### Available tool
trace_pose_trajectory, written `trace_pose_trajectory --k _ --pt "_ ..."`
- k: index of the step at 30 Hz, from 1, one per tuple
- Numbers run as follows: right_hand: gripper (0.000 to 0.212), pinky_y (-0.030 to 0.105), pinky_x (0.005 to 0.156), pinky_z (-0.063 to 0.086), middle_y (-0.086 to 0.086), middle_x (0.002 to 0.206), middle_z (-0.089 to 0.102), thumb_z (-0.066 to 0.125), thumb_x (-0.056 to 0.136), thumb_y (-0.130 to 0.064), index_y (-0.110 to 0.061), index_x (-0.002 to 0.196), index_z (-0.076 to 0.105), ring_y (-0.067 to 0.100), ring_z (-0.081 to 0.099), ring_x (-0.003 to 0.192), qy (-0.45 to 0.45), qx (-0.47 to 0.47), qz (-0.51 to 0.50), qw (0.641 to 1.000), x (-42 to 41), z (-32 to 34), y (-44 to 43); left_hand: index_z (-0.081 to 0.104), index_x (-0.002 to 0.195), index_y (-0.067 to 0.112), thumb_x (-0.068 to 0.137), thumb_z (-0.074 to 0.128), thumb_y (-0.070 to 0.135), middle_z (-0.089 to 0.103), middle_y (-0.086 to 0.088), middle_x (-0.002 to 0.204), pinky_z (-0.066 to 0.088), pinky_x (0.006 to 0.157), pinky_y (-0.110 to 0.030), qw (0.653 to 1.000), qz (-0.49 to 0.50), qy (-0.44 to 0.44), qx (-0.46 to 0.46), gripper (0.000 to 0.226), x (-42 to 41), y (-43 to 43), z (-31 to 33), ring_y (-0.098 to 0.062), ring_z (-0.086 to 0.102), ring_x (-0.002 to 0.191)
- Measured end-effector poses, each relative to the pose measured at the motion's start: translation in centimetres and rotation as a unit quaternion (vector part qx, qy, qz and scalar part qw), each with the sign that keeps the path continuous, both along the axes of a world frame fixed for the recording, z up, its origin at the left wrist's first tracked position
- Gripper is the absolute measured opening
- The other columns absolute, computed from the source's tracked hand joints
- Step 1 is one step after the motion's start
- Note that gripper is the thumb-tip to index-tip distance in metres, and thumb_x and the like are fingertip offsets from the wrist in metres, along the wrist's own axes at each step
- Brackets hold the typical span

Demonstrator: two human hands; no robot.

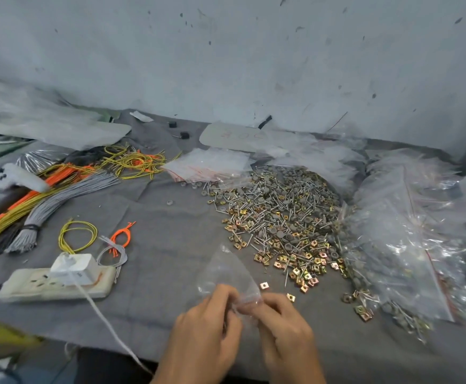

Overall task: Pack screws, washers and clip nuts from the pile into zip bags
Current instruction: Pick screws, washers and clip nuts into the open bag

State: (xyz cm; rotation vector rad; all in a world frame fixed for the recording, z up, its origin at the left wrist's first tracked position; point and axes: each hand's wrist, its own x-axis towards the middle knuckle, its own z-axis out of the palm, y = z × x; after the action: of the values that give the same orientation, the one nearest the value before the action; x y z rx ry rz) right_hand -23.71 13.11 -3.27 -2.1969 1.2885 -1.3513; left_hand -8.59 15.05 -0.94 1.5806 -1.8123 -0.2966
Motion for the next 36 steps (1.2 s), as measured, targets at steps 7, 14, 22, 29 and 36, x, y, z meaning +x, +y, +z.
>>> trace_pose_trajectory --k 7,14,22,29,36 --pt "0.026 0.029 0.061 0.056 -0.001 0.065 0.07 0.052 0.102 -0.032 -0.053 0.115 0.061 0.013 0.066 0.058 -0.005 0.357 0.038 0.933 -0.1 2.0 0.2 0.057 0.111 0.035 0.085 0.054 0.03 0.064 0.012 0.088 0.049 0.053 -0.023 0.988 -0.067 -0.047 -0.131 0.026 -0.4 0.1 0.7 -0.012 0.062 0.069" --pt "0.029 0.015 0.035 0.028 0.007 0.046 0.04 0.047 0.106 -0.028 -0.037 0.11 0.074 0.014 0.033 0.031 -0.363 0.528 0.07 0.764 1.7 2.1 0.4 0.057 0.114 0.037 0.08 0.053 0.027 0.065 0.012 0.083 0.051 0.053 -0.023 0.99 -0.067 -0.058 -0.106 0.036 0.6 0.4 -0.5 -0.01 0.064 0.07" --pt "0.023 0.026 0.062 0.048 0.001 0.08 0.072 0.067 0.09 -0.027 -0.028 0.11 0.079 0.01 0.057 0.067 -0.249 0.433 0.162 0.851 0.2 0.7 0.0 0.058 0.106 0.033 0.091 0.051 0.029 0.069 0.005 0.08 0.054 0.05 -0.035 0.983 0.001 -0.065 -0.171 0.017 4.9 -3.7 -2.0 -0.022 0.069 0.067" --pt "0.014 0.013 0.067 0.037 -0.018 0.086 0.061 0.069 0.094 -0.019 -0.029 0.103 0.074 0.0 0.056 0.075 0.118 0.218 -0.182 0.951 -6.0 -1.8 -4.0 0.074 0.094 0.025 0.09 0.049 0.029 0.07 0.005 0.083 0.047 0.052 -0.031 0.98 0.045 -0.137 -0.14 0.026 5.8 -8.5 -3.8 -0.021 0.069 0.073" --pt "0.008 0.037 0.077 0.044 -0.013 0.092 0.054 0.058 0.099 -0.03 -0.03 0.092 0.058 0.013 0.056 0.088 0.206 0.276 -0.137 0.929 -5.7 -2.1 -5.0 0.071 0.119 0.03 0.089 0.029 0.042 0.075 0.0 0.109 0.057 0.071 -0.041 0.997 0.008 -0.081 0.003 0.053 4.1 -9.3 -5.3 -0.031 0.071 0.093"
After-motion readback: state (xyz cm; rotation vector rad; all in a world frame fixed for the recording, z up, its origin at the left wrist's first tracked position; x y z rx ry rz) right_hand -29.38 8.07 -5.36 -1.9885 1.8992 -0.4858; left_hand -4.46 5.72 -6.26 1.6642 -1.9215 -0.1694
